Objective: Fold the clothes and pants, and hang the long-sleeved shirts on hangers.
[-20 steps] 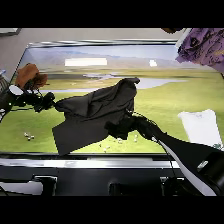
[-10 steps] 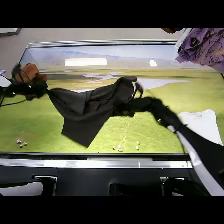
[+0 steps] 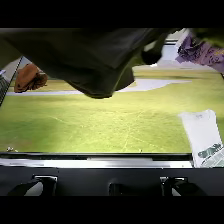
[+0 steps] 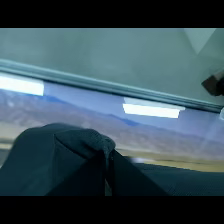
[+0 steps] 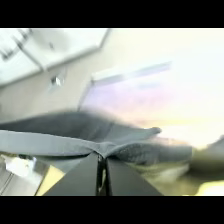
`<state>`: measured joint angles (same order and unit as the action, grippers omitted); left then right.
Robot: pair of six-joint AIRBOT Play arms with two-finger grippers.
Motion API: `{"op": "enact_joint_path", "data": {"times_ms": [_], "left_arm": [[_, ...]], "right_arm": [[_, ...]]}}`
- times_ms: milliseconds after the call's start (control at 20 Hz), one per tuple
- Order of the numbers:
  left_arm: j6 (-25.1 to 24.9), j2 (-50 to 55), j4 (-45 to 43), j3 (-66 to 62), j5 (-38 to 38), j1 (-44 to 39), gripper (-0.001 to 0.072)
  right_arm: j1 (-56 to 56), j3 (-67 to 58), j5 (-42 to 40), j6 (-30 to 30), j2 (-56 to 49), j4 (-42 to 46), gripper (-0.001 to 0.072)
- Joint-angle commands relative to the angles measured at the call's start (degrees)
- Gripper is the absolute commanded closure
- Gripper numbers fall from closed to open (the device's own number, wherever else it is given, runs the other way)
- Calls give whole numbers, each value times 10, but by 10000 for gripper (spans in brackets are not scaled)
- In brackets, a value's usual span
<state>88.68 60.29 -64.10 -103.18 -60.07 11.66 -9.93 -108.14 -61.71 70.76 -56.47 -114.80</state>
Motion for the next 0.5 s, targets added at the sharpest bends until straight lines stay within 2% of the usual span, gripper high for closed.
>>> {"op": "enact_joint_path", "data": {"times_ms": [0,150,300,450], "left_arm": [[17,-93,-41,-15,-31,0,693],[61,-113,-67,-14,-71,0,693],[65,-87,-66,19,-99,0,693],[52,-24,-67,81,-98,0,693]], "right_arm": [[8,-56,-81,-52,73,69,682],[8,-55,-106,-71,69,90,682],[8,-55,-115,-64,7,124,682],[8,-48,-129,-54,-107,121,682]]}}
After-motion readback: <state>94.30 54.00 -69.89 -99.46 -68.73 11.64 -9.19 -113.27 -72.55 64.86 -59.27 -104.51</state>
